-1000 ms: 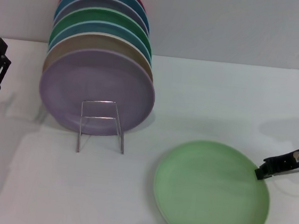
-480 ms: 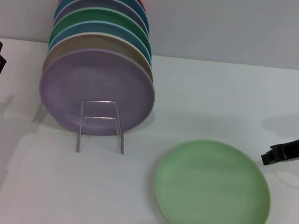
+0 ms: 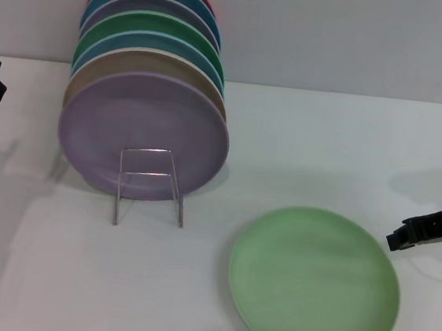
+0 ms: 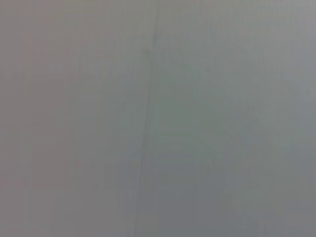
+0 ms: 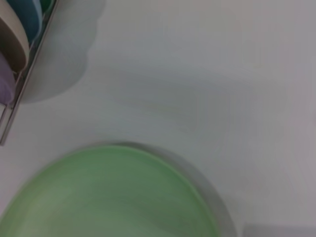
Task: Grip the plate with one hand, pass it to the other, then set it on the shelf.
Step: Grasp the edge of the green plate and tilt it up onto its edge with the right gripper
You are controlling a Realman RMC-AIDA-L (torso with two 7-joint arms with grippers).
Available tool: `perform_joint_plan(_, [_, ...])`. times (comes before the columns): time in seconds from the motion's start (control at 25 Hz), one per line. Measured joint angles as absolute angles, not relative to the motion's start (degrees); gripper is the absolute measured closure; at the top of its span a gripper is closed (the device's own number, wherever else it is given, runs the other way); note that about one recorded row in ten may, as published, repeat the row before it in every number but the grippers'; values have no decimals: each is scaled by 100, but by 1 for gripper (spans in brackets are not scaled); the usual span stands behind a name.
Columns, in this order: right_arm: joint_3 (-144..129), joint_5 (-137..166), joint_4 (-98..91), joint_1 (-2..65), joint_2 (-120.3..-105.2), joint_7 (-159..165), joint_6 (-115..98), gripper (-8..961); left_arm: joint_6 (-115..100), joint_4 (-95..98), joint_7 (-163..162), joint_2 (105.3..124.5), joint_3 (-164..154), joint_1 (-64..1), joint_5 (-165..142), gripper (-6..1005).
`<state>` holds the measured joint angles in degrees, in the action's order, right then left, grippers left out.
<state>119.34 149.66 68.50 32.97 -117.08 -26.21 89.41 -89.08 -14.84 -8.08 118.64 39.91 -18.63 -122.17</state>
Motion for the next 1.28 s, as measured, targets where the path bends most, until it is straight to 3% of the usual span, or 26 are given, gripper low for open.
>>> perform_joint_plan(0.16, [11926, 15030, 6820, 3333, -11700, -2619, 8998, 850, -8917, -1476, -802, 11865, 4031, -1874, -12217, 231])
perform_joint_plan(0.36, [11911, 15054, 6562, 3405, -11696, -2622, 8919, 651, -8919, -1477, -818, 11865, 4034, -1876, -12217, 231])
perform_joint_plan(0.8, [11899, 15024, 6031, 3517, -11689, -2762, 8604, 619, -8924, -1485, -820, 11865, 4034, -1870, -12217, 232])
perform_joint_plan(1.04, [11901, 15006, 5893, 3555, -11691, -2783, 8467, 620, -8924, -1483, -820, 11865, 4034, -1857, -12217, 233])
perform_joint_plan(1.12, [11901, 15012, 5808, 3584, -11694, -2785, 8435, 746, -8924, -1480, -821, 11865, 4034, -1855, -12217, 233])
perform_joint_plan(1.28, [11900, 15029, 5705, 3615, -11689, -2786, 8419, 822, -8924, -1464, -837, 11865, 4034, -1850, -12217, 233])
